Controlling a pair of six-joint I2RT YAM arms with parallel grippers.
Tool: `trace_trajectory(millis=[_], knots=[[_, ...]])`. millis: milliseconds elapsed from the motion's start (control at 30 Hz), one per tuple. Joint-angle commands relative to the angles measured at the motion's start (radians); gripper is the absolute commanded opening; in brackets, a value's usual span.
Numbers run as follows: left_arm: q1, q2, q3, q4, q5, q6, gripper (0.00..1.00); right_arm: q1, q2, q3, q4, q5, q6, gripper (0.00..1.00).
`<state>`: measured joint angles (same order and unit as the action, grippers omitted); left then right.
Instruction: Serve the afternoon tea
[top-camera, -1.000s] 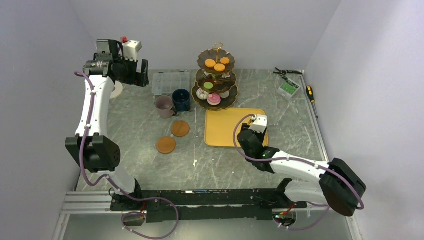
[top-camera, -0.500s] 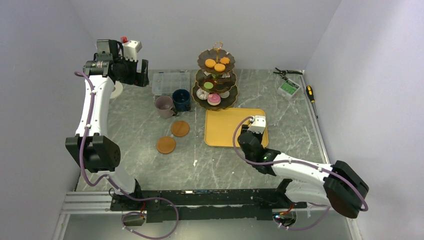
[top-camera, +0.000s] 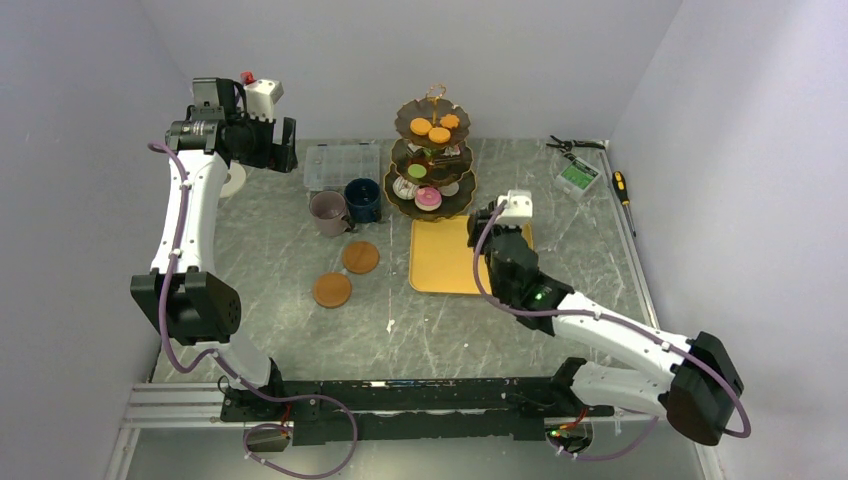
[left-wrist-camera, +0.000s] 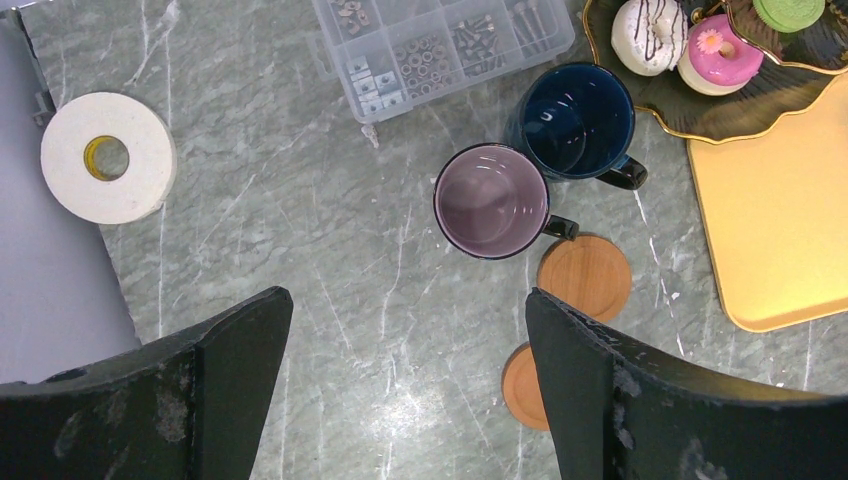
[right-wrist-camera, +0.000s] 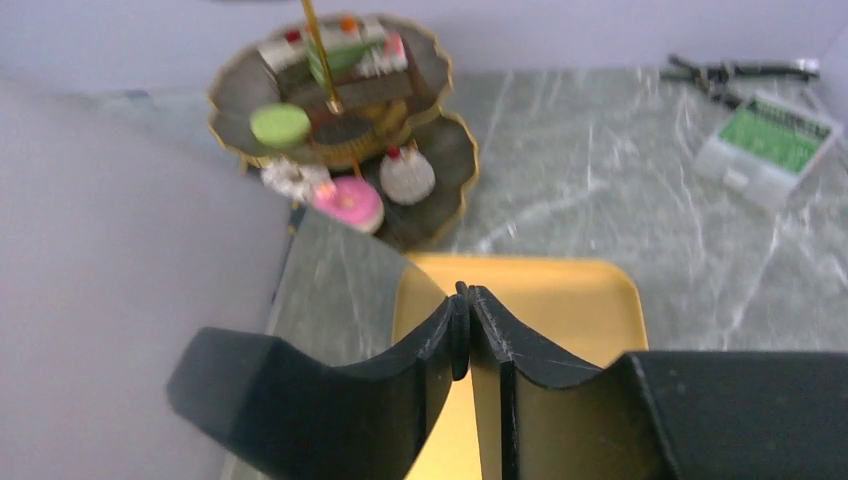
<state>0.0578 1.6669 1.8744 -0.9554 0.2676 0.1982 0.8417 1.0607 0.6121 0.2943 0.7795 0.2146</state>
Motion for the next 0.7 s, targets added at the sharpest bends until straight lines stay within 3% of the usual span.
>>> trace_trajectory(millis=[0,267,667], knots=[[0.007,-0.033,0.035,0.005,0.007,0.018,0.93,-0.042,0.016,0.176,0.104,-0.093,-0.119,0.34],[0.01,-0.039,0.013,0.016,0.013,0.014,0.93,-0.226,0.152,0.498,0.103,-0.311,-0.152,0.33],[0.01,-0.033,0.016,0.02,0.019,0.004,0.93,-0.396,0.554,0.967,0.068,-0.536,-0.127,0.33]])
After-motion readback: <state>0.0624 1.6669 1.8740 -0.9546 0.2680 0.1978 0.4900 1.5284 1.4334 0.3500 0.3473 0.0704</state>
